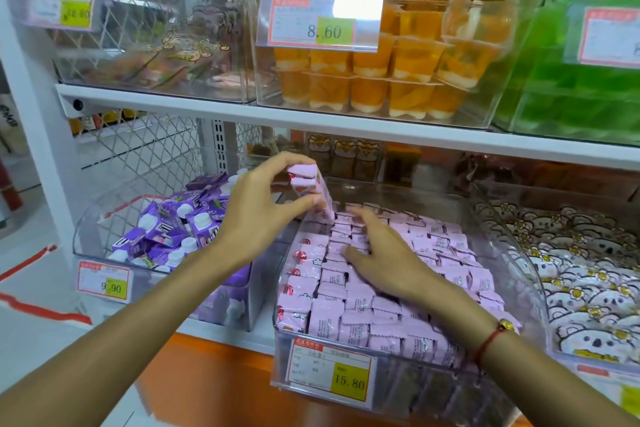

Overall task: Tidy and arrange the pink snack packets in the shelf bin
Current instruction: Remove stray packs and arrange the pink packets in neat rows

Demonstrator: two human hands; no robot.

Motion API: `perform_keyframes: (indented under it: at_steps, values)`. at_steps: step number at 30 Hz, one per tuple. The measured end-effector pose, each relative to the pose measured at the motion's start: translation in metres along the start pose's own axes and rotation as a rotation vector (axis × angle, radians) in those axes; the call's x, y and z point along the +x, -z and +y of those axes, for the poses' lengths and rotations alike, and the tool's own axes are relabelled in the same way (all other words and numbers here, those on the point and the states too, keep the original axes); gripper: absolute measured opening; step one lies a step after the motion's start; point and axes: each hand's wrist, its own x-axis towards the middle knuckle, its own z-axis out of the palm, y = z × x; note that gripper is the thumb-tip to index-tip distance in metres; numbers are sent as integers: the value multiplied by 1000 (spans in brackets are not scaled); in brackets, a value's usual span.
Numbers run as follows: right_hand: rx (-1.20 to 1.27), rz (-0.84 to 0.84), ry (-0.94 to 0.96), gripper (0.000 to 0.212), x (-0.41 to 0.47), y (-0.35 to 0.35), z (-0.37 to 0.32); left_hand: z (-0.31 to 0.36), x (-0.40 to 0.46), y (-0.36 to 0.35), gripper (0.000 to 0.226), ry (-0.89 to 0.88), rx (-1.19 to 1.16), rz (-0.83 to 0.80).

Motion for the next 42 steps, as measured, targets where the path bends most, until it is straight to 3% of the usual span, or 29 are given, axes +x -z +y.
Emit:
perform_keyframes:
  at_steps: [3, 6, 13, 15, 17, 19, 26, 31, 33, 36, 42]
  values:
    - [-151, -87, 29, 46, -2, -1, 8, -5, 1, 1, 40, 50, 86, -104]
    - [-147, -93, 35, 45, -3, 0, 7, -6, 10, 1, 40, -63, 380, -233]
    - [-168, -65, 61, 46, -4, 0, 9, 1, 37, -7, 33, 58, 820, -760]
    - [-169, 3, 95, 46, -5, 2, 7, 3, 32, -6, 41, 79, 805, -681]
    - [-177, 119, 193, 43, -4, 4, 3, 7, 12, -4, 52, 146, 661, -424]
    - [-149, 131, 274, 43, 1, 4, -2, 12, -13, -2, 52, 245, 496, -240]
    - [-400, -147, 200, 41, 20, -12, -3, 12, -52, -1, 35, 395, 283, -173]
    - [-337, -314, 160, 39, 35, 3, -10, 9, -60, -6, 32, 422, 199, -111]
    - [-178, -242, 124, 32, 45, 12, -12, 8, -61, -5, 26, 431, 150, -89]
    - [-226, -46, 70, 20, 63, 11, -7, 7, -62, -4, 27, 439, 132, -93]
    - [-291, -96, -23, 10, 87, -2, -2, 7, -62, 0, 31, 453, 90, -134]
